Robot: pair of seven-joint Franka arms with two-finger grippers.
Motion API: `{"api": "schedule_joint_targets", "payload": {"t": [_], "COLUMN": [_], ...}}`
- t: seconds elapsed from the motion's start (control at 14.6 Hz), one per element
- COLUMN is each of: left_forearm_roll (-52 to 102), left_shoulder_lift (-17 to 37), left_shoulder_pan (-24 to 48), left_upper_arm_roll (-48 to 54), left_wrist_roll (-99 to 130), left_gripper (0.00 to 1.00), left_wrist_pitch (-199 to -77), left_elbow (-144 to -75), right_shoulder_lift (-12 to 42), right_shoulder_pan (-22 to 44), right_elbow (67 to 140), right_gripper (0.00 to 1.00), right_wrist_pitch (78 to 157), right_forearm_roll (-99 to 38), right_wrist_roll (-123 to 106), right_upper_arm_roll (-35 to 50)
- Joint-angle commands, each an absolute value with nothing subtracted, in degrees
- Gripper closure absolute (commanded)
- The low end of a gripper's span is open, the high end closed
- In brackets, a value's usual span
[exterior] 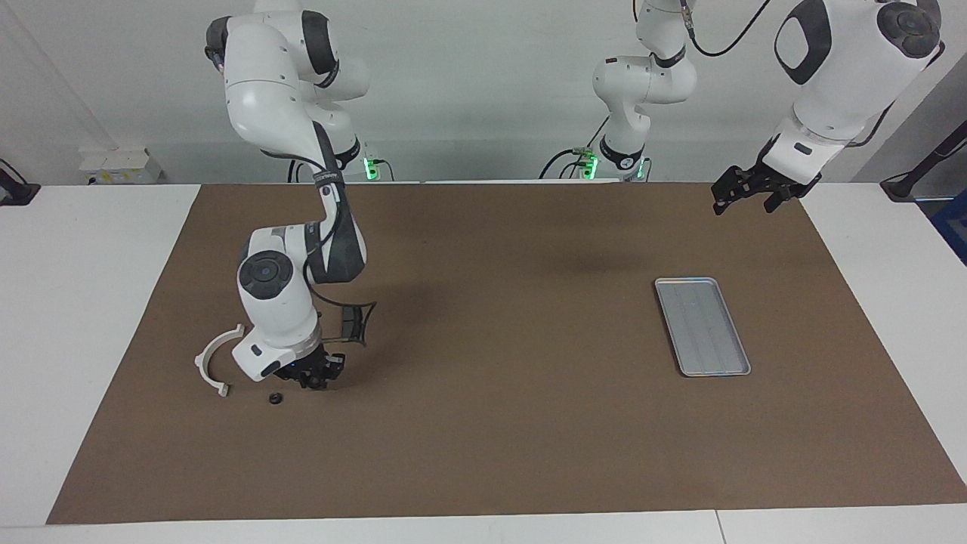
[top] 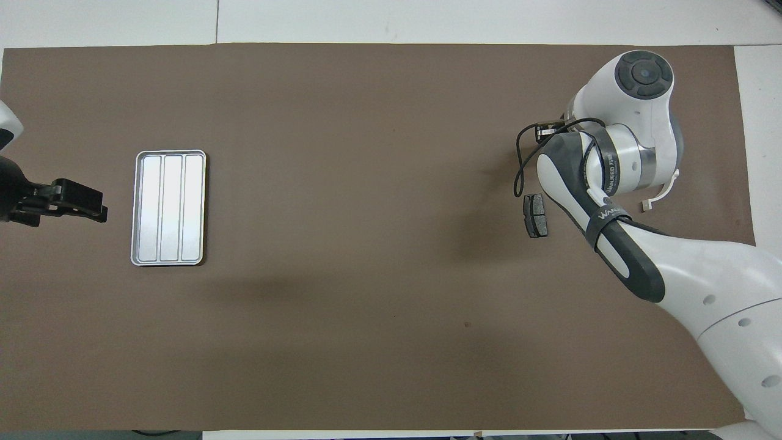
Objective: Place bearing gear from tray to pile
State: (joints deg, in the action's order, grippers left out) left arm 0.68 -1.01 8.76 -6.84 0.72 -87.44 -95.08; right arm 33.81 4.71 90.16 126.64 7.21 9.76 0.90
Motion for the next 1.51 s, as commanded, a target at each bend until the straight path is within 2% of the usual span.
{"api": "schedule_joint_targets", "payload": {"t": [0.0,0.27,0.34,0.41,1.44], "left_forearm_roll": [1.2,1.2,1.2,1.2,1.2], "left_shoulder_lift": [-2.8,-2.8,-2.8,-2.8,-2.8], "left_shoulder_pan": [9.4,9.4,9.4,9.4,9.4], "left_upper_arm_roll": [-7.3,-7.3,-7.3,-7.3,-7.3], "left_wrist_roll": [0.5,0.5,0.5,0.5,0.5], "left_gripper": [0.0,0.0,0.0,0.0,0.0], "left_wrist_pitch": [-88.2,-88.2,-88.2,-88.2,-88.2], "left_elbow": [-96.9,-96.9,-96.9,-96.9,-96.9], "right_shoulder_lift": [33.9,33.9,33.9,33.9,28.9], "right_shoulder_pan": [3.7,3.7,3.7,3.7,2.9], "right_elbow": [90.4,90.6,90.6,90.8,90.8], "right_gripper": [1.0,1.0,0.72,0.01,0.0], "right_wrist_pitch": [128.1,128.1,128.1,128.1,125.8], "right_forearm_roll": [8.3,7.9,7.9,7.8,7.6], "right_wrist_roll": [8.6,9.1,9.1,9.2,9.1], "right_upper_arm_roll": [1.8,1.8,1.8,1.8,1.8]}}
